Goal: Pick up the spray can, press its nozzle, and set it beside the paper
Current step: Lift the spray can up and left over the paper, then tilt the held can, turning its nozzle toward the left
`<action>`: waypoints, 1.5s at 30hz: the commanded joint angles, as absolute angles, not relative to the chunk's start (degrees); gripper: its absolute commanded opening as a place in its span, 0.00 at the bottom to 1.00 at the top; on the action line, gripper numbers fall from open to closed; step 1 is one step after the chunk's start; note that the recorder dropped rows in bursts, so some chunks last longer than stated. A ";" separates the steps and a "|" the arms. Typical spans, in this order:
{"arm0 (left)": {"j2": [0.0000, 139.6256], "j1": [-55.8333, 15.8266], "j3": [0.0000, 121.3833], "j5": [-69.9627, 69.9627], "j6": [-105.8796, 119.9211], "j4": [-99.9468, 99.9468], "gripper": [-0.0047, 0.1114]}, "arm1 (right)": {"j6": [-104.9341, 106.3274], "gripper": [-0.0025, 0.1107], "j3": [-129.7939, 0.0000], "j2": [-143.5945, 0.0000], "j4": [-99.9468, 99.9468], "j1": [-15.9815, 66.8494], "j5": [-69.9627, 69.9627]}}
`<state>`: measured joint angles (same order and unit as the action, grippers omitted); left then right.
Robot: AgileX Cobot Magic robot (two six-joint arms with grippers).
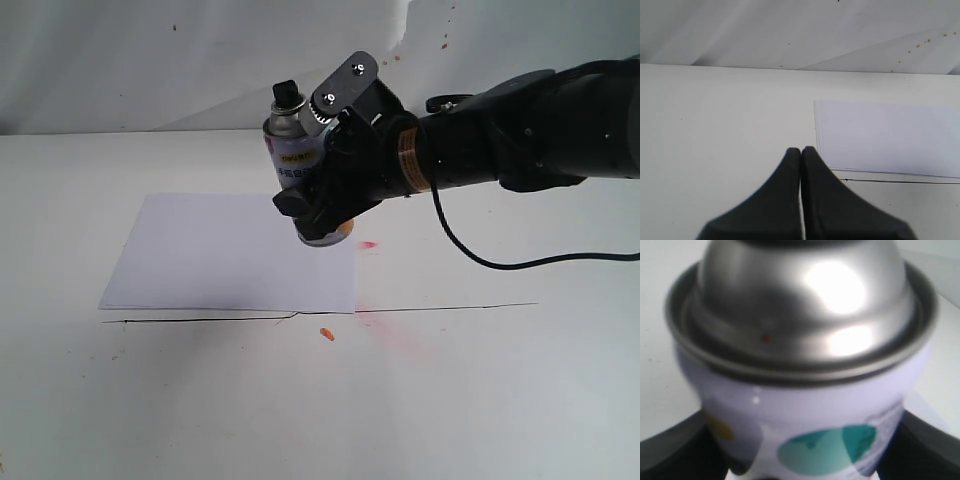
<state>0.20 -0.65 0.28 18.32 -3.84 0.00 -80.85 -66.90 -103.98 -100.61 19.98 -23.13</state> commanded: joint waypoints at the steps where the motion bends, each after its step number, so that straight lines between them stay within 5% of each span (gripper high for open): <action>1: 0.00 -0.94 0.00 17.87 -4.05 0.00 0.04 | -80.93 0.02 -67.85 -103.26 -99.95 20.10 -23.91; 17: 0.00 -0.94 0.00 17.87 -4.05 0.00 0.04 | -47.72 0.02 -67.85 -106.31 -82.39 19.99 -18.02; 45: 0.00 -0.94 0.00 17.87 -4.05 0.00 0.04 | -66.39 0.02 -67.85 -106.37 -96.61 19.99 -18.55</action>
